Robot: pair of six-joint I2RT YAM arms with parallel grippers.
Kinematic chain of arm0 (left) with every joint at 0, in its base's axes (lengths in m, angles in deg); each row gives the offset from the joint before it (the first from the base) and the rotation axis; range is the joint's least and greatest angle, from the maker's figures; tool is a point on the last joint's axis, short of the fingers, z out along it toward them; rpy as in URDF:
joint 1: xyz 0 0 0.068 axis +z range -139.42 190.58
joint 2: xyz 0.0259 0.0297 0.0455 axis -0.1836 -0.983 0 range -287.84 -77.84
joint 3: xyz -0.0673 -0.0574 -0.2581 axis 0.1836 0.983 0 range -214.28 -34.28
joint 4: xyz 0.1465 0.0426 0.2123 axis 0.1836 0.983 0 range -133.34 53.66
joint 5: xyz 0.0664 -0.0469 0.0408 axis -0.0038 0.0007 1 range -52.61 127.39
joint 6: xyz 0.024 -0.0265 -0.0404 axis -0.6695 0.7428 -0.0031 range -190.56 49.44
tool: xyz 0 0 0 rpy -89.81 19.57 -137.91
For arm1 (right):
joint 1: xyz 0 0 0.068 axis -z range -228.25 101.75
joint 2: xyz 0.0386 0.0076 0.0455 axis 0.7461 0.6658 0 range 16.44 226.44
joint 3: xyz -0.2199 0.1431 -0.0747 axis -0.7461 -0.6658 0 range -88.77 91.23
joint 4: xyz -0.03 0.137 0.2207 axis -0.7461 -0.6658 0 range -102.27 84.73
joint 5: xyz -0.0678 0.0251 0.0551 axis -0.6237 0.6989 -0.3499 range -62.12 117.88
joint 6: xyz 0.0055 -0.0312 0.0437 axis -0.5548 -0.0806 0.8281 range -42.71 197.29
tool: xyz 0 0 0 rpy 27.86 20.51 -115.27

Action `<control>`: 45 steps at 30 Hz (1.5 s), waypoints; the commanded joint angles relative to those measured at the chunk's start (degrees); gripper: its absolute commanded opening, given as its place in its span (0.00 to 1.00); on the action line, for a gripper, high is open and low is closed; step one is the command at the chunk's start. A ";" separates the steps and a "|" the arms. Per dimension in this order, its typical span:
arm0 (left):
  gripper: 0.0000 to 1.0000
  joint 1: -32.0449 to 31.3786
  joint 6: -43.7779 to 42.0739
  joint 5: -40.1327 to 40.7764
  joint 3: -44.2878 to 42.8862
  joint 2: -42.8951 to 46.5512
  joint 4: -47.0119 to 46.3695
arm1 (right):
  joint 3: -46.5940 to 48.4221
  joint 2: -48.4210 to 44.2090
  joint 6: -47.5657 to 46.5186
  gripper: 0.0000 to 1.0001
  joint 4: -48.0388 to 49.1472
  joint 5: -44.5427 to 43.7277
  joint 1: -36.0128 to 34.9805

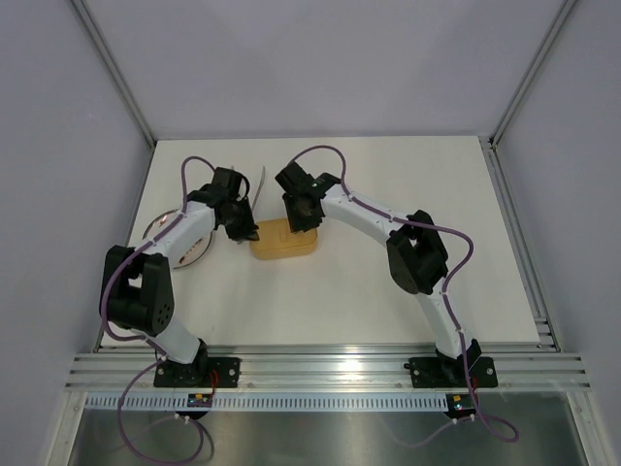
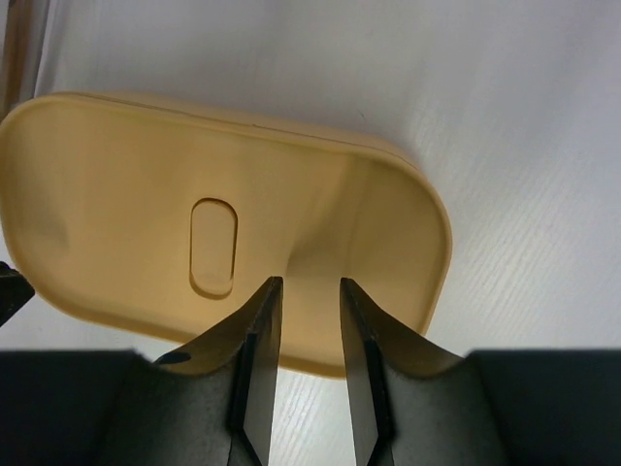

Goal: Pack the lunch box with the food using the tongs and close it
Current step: Close the box lid on the packing box.

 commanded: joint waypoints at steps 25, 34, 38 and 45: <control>0.15 -2.92 -0.13 2.86 0.67 -1.28 -0.98 | -5.62 -5.84 1.31 0.38 -0.64 -1.71 -1.15; 0.17 -3.01 -1.54 5.59 -8.22 5.50 5.36 | 2.47 -11.22 0.25 0.39 -2.32 -4.17 -1.24; 0.17 -2.92 -0.14 5.16 -6.82 3.31 2.91 | 2.56 -8.41 0.34 0.39 -1.88 -3.91 -1.15; 0.17 -2.92 2.32 5.86 -3.74 -5.30 -4.04 | 1.86 0.98 0.51 0.39 0.76 -4.01 -1.15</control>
